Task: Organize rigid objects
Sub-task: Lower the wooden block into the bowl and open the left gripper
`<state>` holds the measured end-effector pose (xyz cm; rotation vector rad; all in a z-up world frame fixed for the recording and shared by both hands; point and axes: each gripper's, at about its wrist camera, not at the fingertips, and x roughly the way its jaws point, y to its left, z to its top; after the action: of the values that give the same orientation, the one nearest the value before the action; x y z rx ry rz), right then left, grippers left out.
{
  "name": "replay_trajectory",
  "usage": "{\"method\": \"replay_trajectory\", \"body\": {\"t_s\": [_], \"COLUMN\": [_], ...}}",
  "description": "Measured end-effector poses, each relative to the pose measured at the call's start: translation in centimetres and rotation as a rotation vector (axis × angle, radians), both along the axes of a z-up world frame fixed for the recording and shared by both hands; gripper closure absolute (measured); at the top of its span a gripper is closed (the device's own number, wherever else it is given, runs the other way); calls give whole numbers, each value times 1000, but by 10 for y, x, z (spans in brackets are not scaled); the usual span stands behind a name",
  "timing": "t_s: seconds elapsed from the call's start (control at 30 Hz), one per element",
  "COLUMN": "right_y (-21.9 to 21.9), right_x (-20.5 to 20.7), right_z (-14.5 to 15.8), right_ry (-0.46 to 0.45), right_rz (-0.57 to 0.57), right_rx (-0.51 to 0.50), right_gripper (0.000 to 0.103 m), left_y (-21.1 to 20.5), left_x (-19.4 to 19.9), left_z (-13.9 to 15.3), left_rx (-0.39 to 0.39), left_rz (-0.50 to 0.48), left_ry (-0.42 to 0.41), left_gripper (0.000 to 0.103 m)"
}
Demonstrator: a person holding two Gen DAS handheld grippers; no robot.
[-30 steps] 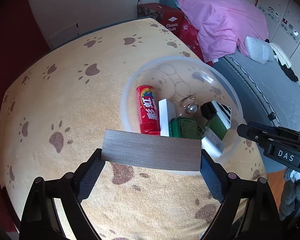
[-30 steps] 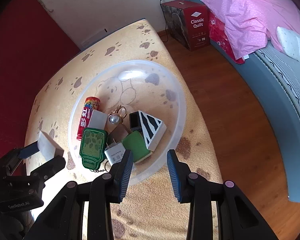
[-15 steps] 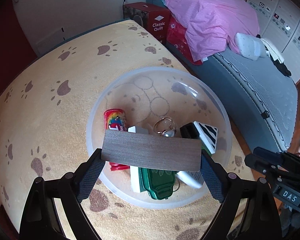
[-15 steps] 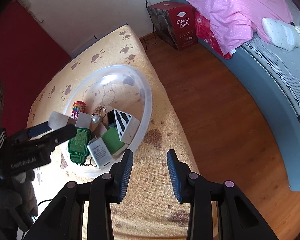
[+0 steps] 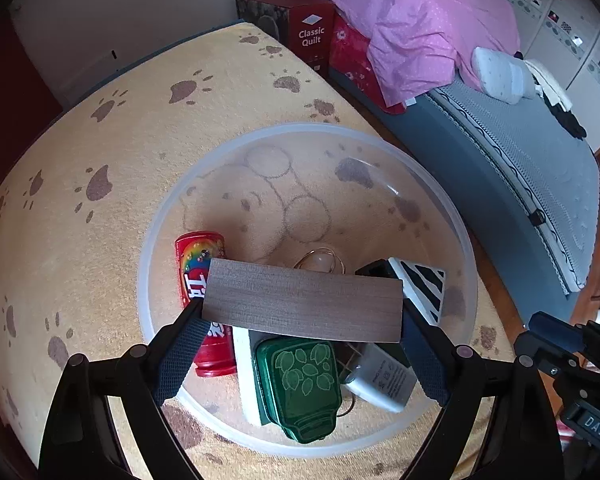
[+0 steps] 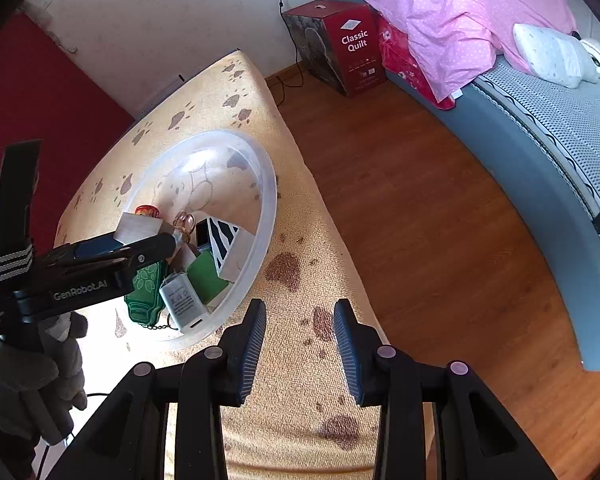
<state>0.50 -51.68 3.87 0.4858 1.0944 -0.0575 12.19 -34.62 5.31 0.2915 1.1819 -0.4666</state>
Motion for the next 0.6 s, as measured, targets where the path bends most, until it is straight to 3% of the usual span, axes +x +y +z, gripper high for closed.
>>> {"method": "replay_trajectory", "body": {"t_s": [0.17, 0.6], "right_y": [1, 9], "right_x": [1, 3], "right_z": [-1, -1], "right_ry": [3, 1], "right_rz": [7, 38], "right_rx": [1, 4], "right_gripper": [65, 62], "left_y": [0, 10], "left_x": [9, 7], "left_z": [-13, -1], "left_rx": [4, -59], "left_rz": [21, 38], "left_ry": [66, 77], "left_gripper": [10, 4]}}
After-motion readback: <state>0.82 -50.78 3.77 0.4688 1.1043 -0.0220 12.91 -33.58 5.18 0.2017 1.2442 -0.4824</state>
